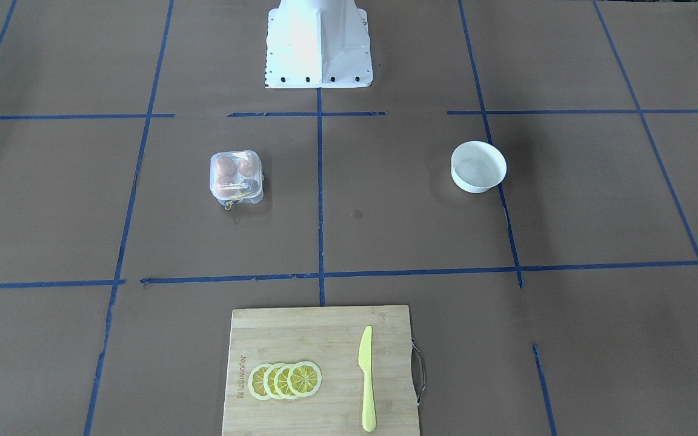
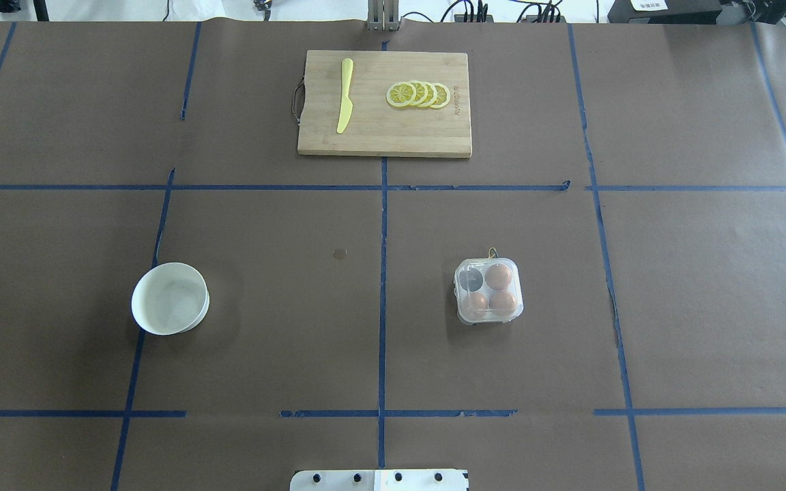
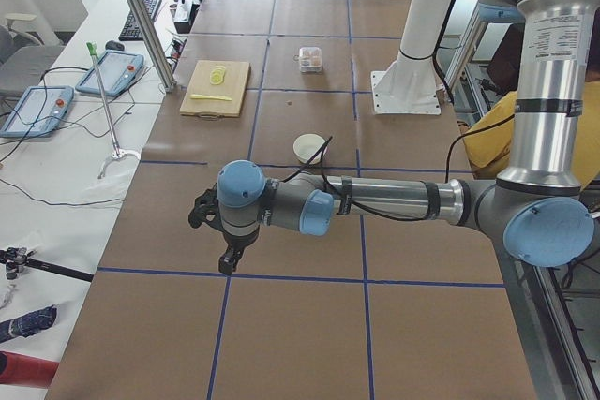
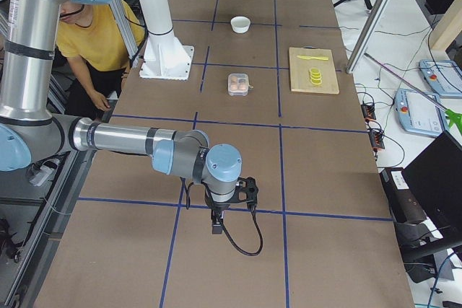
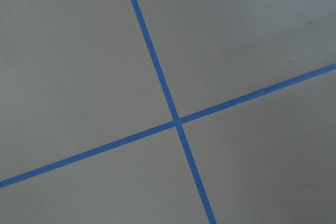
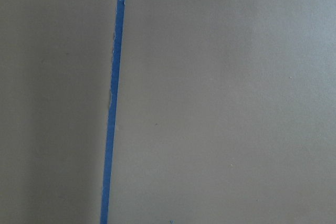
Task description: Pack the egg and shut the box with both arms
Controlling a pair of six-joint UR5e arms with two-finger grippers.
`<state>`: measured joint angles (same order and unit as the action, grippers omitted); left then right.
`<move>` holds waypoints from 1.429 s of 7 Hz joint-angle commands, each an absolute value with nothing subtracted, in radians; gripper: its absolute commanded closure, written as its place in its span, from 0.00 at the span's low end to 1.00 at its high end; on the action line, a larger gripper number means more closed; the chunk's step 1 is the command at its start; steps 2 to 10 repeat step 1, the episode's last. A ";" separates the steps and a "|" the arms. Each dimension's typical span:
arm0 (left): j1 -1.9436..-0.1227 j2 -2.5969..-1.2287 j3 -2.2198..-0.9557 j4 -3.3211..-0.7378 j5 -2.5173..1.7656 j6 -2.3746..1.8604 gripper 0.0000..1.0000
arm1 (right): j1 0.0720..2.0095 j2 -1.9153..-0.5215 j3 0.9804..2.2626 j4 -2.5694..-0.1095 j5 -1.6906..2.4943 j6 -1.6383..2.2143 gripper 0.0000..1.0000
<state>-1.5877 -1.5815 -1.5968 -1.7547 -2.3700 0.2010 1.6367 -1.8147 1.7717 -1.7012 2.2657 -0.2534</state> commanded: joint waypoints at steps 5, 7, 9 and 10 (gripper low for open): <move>-1.588 -1.582 -1.597 -1.755 -2.370 0.201 0.00 | 1.635 -1.815 1.772 -1.701 2.266 -0.253 0.00; -1.588 -1.582 -1.597 -1.755 -2.370 0.201 0.00 | 1.635 -1.815 1.772 -1.701 2.266 -0.253 0.00; -1.588 -1.582 -1.597 -1.755 -2.370 0.201 0.00 | 1.635 -1.815 1.772 -1.701 2.266 -0.253 0.00; -1.588 -1.582 -1.597 -1.755 -2.370 0.201 0.00 | 1.635 -1.815 1.772 -1.701 2.266 -0.253 0.00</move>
